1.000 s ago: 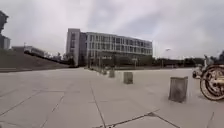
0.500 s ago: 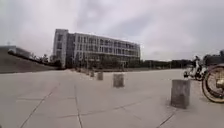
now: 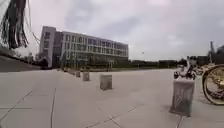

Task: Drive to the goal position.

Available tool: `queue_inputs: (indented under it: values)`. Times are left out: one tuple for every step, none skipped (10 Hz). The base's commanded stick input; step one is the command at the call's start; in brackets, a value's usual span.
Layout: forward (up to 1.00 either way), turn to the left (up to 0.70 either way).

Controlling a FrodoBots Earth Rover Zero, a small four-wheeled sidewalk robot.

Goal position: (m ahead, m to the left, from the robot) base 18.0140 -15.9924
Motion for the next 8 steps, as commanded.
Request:
queue_inputs:
  values:
    - [1.00,-0.40]
    - [1.00,-0.40]
    - [1.00,-0.40]
    - [1.00,-0.40]
    - [1.00,-0.33]
    - [1.00,0.00]
    - [1.00,-0.13]
    - [1.00,-0.40]
